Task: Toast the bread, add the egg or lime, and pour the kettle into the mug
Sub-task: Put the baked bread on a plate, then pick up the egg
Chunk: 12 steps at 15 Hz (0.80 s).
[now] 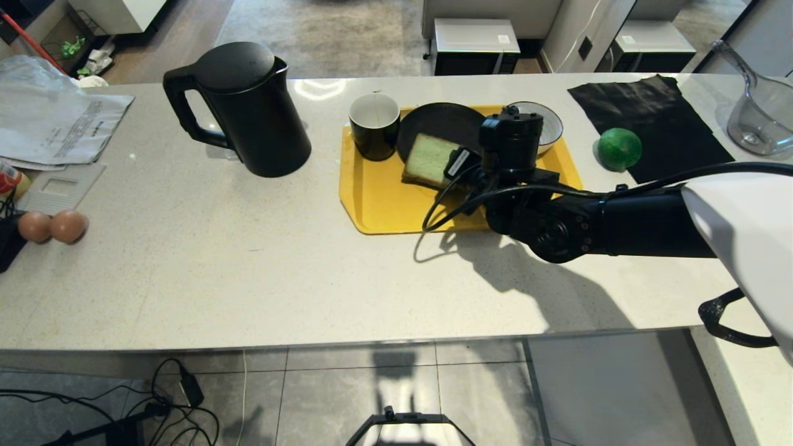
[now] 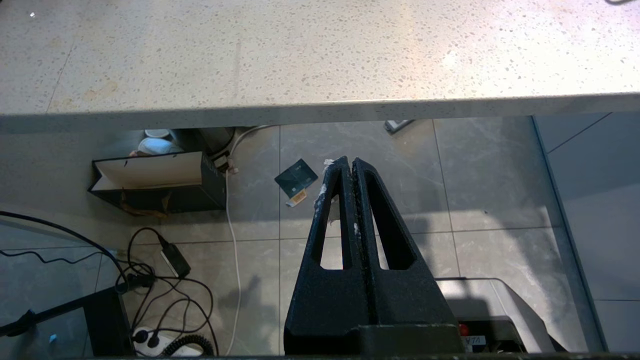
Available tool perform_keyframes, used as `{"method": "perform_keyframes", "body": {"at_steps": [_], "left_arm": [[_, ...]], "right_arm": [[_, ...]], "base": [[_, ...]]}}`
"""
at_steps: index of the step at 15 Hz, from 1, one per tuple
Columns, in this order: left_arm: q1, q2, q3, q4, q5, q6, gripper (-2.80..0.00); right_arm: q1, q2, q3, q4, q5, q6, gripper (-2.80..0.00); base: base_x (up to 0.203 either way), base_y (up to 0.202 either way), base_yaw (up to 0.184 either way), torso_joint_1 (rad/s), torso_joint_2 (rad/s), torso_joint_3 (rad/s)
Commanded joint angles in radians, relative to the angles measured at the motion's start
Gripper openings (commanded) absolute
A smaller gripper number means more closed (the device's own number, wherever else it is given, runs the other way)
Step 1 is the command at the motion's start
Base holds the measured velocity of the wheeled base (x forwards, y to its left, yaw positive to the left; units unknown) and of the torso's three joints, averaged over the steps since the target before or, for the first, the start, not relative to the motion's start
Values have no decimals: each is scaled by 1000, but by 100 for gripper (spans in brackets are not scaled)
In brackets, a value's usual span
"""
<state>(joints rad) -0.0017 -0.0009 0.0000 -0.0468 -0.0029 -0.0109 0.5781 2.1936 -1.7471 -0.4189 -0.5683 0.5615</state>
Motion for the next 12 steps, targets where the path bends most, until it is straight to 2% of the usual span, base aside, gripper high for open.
{"method": "perform_keyframes", "body": {"at_steps": [1, 5, 8, 12], "left_arm": [[0, -1, 15, -1, 0, 0, -280], [0, -1, 15, -1, 0, 0, -280], [0, -1, 15, -1, 0, 0, -280], [0, -1, 15, -1, 0, 0, -280]], "right_arm": [[-1, 1, 12, -3, -4, 3, 0], [-19, -30, 30, -3, -4, 0, 0], [-47, -102, 98, -3, -1, -19, 0], [-116, -316, 284, -4, 100, -24, 0]], "base": [[0, 0, 0, 0, 0, 0], [0, 0, 0, 0, 0, 0], [0, 0, 0, 0, 0, 0], [0, 0, 0, 0, 0, 0]]}}
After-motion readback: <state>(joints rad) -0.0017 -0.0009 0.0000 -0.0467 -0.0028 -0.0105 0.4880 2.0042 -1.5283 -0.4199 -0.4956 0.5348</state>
